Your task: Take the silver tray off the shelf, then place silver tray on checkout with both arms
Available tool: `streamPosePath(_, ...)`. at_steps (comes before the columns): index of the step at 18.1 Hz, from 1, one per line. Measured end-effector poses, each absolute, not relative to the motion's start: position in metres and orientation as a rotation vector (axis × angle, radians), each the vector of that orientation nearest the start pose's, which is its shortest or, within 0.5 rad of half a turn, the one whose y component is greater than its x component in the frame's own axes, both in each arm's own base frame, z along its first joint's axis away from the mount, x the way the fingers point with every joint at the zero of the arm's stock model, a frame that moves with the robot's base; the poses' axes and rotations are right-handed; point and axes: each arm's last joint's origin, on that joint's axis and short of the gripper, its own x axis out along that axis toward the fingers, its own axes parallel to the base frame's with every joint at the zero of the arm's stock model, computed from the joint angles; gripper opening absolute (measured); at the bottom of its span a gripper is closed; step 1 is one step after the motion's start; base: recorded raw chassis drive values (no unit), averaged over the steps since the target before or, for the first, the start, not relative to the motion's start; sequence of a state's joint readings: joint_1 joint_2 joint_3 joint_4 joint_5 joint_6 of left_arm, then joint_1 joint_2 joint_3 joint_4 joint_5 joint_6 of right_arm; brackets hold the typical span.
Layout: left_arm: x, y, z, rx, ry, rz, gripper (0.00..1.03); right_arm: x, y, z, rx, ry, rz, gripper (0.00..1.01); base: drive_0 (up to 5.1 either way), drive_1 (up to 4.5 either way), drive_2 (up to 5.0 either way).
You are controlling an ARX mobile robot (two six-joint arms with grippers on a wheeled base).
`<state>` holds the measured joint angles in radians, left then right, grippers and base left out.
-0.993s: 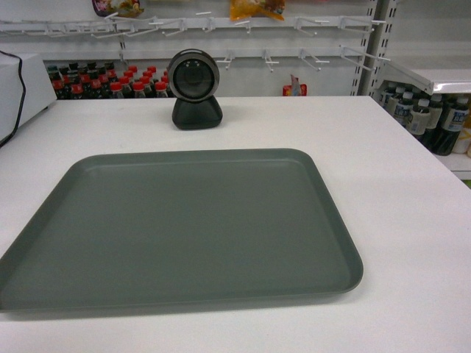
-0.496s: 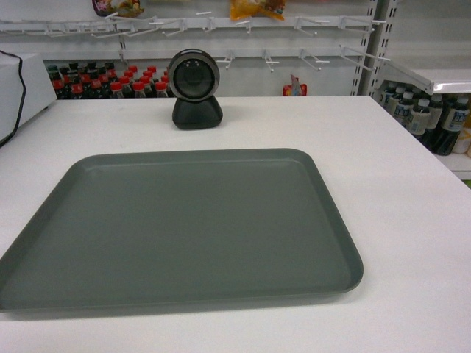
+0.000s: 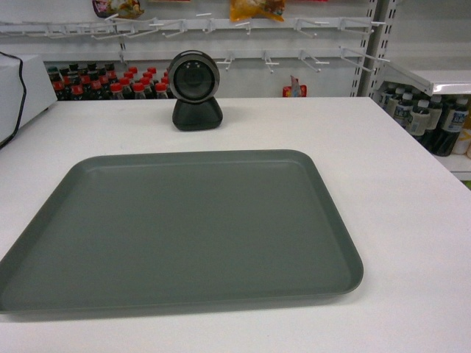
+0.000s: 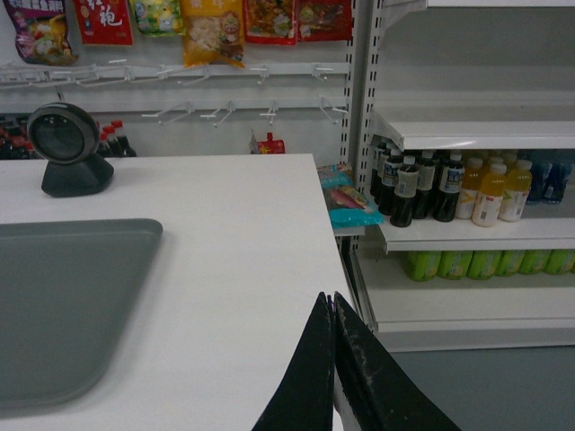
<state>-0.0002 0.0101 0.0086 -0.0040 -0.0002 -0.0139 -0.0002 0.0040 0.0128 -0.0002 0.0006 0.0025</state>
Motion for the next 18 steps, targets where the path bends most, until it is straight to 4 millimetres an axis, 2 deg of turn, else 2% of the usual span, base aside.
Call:
streamPosePath(2, 0.0978, 0.0000, 0.1653, -0.014, 0.005, 0.000, 0.02, 0.0972, 0.0000, 0.1672, 0.002, -0.005, 0.000, 0.02, 0.0, 0.00, 0.0)
streamPosePath(3, 0.0978, 0.0000, 0.1653, -0.014, 0.005, 0.000, 0.06, 0.0972, 0.0000, 0.1671, 0.002, -0.004, -0.001, 0.03, 0.0, 0.00, 0.0)
streamPosePath(8, 0.0978, 0.0000, 0.1653, -0.014, 0.005, 0.000, 0.45, 0.0972, 0.0000, 0.1672, 0.002, -0.005, 0.000, 0.41, 0.0, 0.00, 0.0)
streamPosePath(12, 0.0978, 0.0000, 0.1653, -0.014, 0.005, 0.000, 0.95, 0.0972, 0.0000, 0.1672, 0.002, -0.005, 0.000, 0.92, 0.0, 0.00, 0.0)
streamPosePath(13, 0.0978, 0.0000, 0.1653, -0.013, 0.005, 0.000, 1.00, 0.0972, 0.0000, 0.1672, 0.002, -0.005, 0.000, 1.00, 0.0, 0.00, 0.0)
streamPosePath(14, 0.0978, 0.0000, 0.1653, -0.014, 0.005, 0.000, 0.97, 0.0972, 0.0000, 0.1672, 0.002, -0.005, 0.000, 0.97, 0.0, 0.00, 0.0)
streamPosePath(18, 0.0978, 0.0000, 0.1653, -0.014, 0.005, 0.000, 0.98, 0.0972, 0.0000, 0.1672, 0.002, -0.005, 0.000, 0.98, 0.0, 0.00, 0.0)
